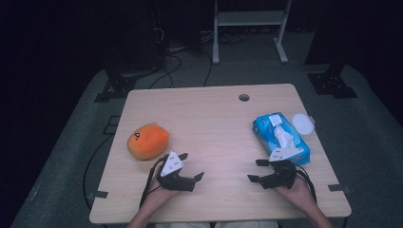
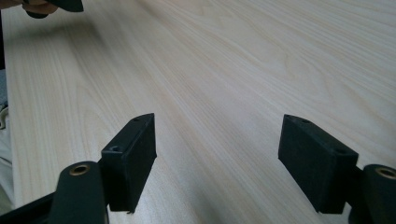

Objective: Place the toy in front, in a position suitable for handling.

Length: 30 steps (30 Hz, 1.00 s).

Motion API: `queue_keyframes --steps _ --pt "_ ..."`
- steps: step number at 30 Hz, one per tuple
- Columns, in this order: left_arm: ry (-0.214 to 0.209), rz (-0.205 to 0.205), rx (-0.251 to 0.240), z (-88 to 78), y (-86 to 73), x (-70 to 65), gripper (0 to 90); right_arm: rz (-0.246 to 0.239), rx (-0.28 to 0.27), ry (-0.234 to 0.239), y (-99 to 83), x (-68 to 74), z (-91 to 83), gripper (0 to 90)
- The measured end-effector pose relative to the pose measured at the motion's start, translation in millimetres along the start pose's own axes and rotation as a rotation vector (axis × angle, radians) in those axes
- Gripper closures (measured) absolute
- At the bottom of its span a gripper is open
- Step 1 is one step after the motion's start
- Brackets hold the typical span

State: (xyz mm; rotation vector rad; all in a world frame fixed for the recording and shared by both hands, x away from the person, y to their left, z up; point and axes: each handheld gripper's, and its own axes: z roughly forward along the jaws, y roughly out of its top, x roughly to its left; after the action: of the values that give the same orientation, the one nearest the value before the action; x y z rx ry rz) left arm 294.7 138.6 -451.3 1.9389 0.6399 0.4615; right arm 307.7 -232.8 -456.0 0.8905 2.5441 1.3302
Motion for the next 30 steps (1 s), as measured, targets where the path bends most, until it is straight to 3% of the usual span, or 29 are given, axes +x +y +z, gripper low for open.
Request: queue_keyframes --steps 6,15,22,25,26,29,30 --pt "0.033 -0.01 -0.04 -7.4 7.0 6.5 11.3 0.002 0.001 0.009 -0.3 0.5 1.7 26.6" --pt "0.092 0.007 -0.109 -23.8 32.9 24.3 11.4 0.004 -0.007 0.011 2.3 2.8 1.5 26.6" --pt "0.183 -0.02 -0.156 -38.2 46.3 58.0 11.3 0.0 -0.002 0.012 2.4 3.5 2.5 26.6" --pt "0.21 -0.034 -0.162 -42.4 45.4 66.0 11.3 0.001 -0.001 0.011 2.3 2.8 2.8 26.7" --pt "0.243 -0.043 -0.168 -47.4 42.8 73.2 11.3 0.006 0.0 0.012 2.0 2.6 2.8 26.6" --pt "0.271 -0.051 -0.167 -54.0 39.2 80.7 11.4 0.006 -0.001 0.012 1.5 2.7 2.7 26.7" --pt "0.303 -0.065 -0.168 -60.4 35.3 88.3 11.3 0.007 -0.001 0.013 1.4 2.9 2.7 26.6"
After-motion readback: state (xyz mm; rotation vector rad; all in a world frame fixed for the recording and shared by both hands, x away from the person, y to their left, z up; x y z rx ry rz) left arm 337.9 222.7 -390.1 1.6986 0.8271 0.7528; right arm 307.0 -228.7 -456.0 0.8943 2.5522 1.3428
